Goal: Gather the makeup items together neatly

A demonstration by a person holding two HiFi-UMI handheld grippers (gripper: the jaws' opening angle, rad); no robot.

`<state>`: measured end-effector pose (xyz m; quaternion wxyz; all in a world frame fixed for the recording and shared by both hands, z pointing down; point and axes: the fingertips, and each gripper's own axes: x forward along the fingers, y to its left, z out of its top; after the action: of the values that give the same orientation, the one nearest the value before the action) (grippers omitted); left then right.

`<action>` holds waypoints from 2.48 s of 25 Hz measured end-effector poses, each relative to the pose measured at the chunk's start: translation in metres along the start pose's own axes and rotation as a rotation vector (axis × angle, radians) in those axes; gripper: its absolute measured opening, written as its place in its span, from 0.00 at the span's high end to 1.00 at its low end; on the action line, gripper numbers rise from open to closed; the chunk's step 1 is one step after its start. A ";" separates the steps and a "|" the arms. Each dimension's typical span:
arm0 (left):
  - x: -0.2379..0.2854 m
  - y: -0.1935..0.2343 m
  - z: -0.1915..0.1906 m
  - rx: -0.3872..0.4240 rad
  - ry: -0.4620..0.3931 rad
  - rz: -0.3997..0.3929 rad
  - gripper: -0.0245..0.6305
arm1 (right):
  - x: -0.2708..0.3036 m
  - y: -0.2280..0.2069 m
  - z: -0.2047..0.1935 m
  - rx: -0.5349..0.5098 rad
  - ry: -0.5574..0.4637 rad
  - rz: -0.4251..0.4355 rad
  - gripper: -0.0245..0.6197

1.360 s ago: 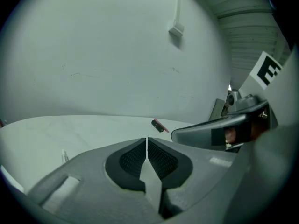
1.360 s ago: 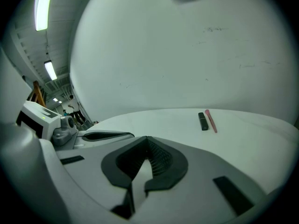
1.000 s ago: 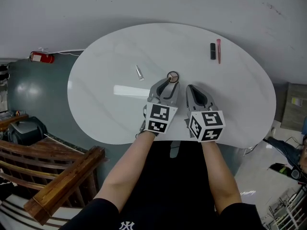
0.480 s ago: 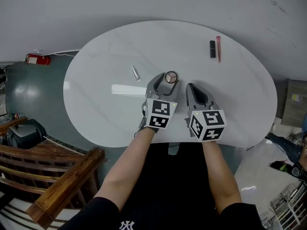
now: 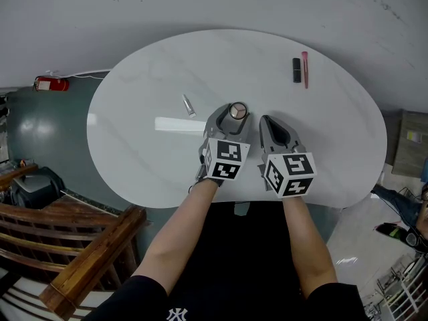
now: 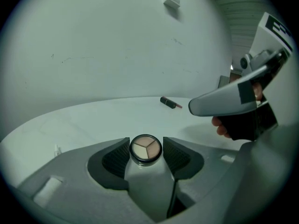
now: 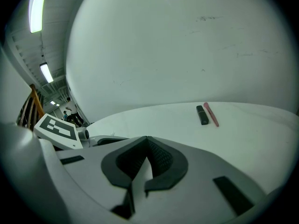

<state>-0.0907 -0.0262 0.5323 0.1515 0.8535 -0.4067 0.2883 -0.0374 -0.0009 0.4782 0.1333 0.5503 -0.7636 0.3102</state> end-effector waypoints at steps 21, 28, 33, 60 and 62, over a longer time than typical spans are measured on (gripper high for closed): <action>0.008 -0.009 0.025 -0.003 0.003 0.030 0.63 | -0.011 -0.026 0.015 0.017 -0.004 -0.014 0.94; 0.015 -0.020 0.058 -0.002 -0.032 0.014 0.63 | -0.020 -0.041 0.035 0.013 -0.022 -0.030 0.94; 0.029 -0.031 0.076 0.017 -0.038 -0.002 0.63 | -0.024 -0.060 0.046 0.014 -0.031 -0.042 0.94; 0.131 -0.051 0.115 0.103 0.006 -0.002 0.63 | 0.007 -0.151 0.074 0.051 -0.013 -0.036 0.94; 0.133 -0.051 0.113 0.110 0.013 0.003 0.63 | 0.008 -0.153 0.074 0.054 -0.013 -0.033 0.94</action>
<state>0.0579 -0.1308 0.5240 0.1068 0.8580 -0.3906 0.3161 0.1114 -0.0840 0.4757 0.1187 0.5682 -0.7466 0.3250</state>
